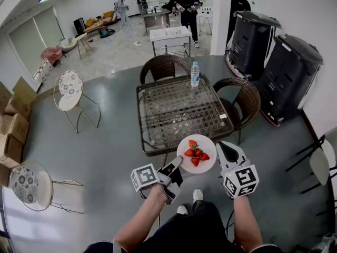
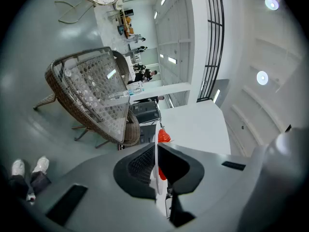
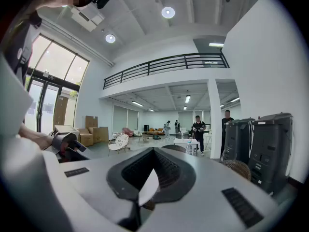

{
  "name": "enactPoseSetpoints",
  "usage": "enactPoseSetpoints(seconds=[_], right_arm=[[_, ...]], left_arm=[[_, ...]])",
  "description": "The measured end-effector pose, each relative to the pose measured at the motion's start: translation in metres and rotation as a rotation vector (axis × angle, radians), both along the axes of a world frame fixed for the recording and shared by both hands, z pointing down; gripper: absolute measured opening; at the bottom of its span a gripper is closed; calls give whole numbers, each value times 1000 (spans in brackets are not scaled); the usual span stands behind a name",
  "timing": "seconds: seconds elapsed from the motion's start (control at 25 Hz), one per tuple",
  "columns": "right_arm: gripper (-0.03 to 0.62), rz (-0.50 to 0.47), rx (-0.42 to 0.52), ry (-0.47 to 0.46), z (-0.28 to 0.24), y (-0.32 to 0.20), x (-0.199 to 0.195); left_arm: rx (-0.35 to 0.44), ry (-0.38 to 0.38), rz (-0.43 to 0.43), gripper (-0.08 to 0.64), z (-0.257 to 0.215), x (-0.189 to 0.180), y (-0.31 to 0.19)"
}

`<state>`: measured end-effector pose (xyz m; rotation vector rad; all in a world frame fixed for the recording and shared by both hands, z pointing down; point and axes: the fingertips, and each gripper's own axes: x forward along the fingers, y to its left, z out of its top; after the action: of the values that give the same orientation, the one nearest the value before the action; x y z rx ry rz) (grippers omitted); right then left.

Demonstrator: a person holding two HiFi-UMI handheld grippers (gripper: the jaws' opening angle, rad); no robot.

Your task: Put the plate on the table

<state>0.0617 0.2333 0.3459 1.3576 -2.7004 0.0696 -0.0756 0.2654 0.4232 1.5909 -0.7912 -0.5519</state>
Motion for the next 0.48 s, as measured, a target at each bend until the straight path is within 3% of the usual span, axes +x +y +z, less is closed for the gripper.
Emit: enactPoseSetpoints(seconds=[0.48], right_arm=[[6,-5,-6,-2,5,-16,-3]], left_arm=[[-9,-1,-8,18,4,-1,-16]])
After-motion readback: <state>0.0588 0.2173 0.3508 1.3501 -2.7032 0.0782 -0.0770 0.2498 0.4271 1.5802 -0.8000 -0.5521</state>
